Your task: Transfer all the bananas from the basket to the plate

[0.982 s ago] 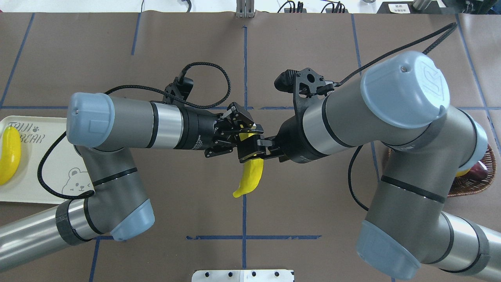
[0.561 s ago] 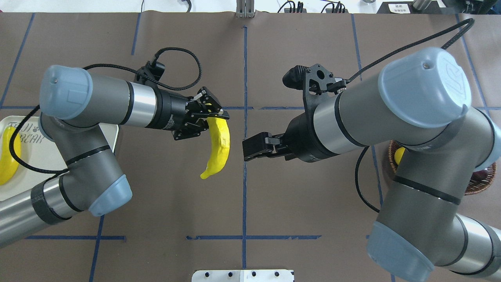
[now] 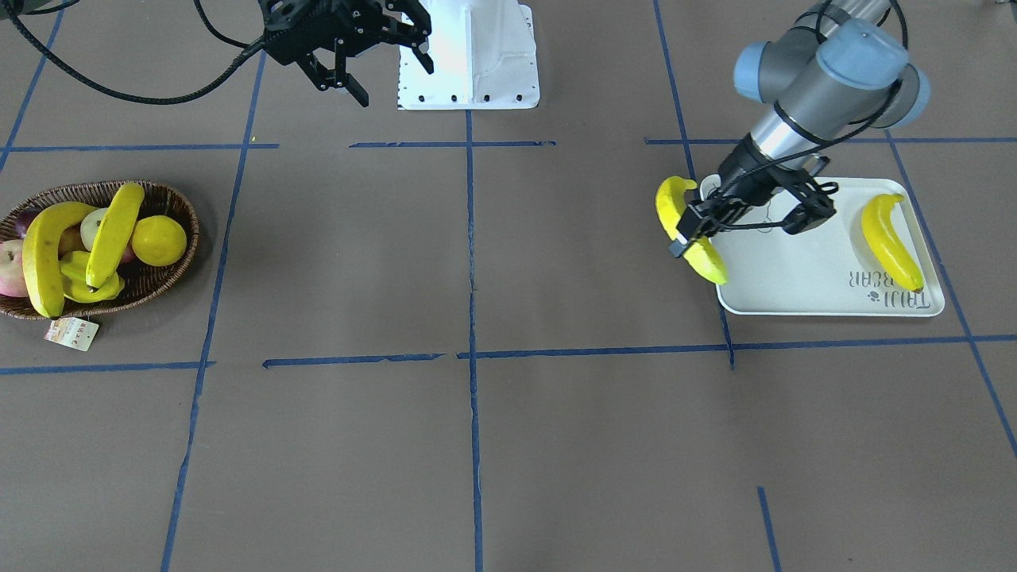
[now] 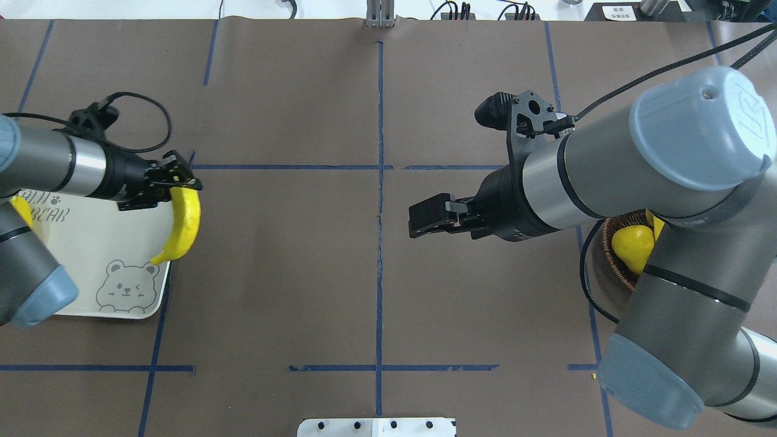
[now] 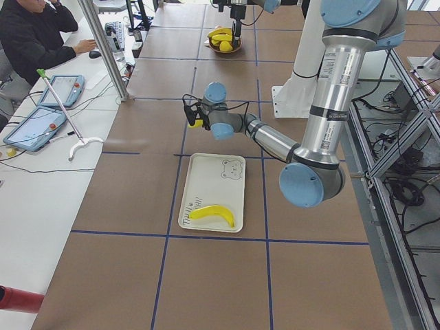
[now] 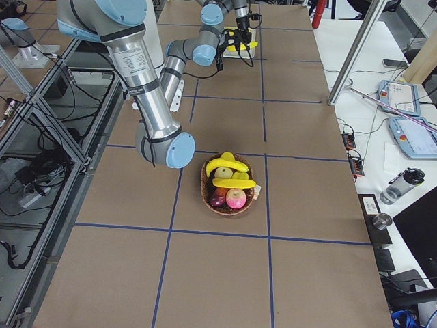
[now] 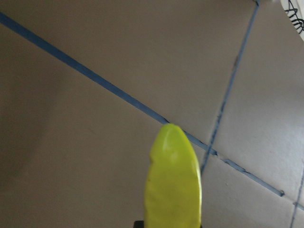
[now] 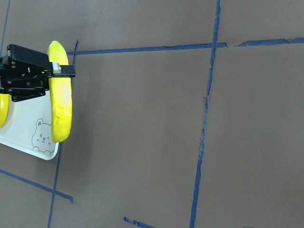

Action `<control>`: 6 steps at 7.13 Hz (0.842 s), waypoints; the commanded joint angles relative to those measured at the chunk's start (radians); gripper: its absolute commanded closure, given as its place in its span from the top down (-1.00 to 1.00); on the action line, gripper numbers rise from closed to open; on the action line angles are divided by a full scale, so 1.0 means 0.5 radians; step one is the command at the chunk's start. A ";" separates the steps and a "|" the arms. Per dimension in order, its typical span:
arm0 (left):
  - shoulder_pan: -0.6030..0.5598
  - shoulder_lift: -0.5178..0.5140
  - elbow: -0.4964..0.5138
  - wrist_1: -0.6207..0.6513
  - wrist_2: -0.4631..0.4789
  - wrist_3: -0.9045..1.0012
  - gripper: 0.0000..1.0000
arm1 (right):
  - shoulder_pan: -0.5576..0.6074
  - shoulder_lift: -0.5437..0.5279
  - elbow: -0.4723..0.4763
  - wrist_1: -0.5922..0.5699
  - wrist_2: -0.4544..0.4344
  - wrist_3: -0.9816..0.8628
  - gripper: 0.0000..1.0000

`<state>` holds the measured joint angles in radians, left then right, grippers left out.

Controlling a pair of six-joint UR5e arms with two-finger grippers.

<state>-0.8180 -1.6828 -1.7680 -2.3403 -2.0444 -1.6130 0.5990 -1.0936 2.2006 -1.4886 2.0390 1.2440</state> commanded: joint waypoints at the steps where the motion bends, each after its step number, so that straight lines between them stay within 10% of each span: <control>1: -0.094 0.339 0.038 -0.001 0.015 0.396 -1.00 | 0.008 -0.025 0.001 0.001 -0.010 0.000 1.00; 6: -0.110 0.433 0.228 -0.013 0.228 0.452 -1.00 | 0.014 -0.022 -0.005 -0.002 -0.047 0.000 1.00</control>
<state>-0.8731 -1.4686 -1.6754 -2.3457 -1.9685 -1.4035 0.6048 -1.1047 2.1976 -1.4895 2.0163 1.2441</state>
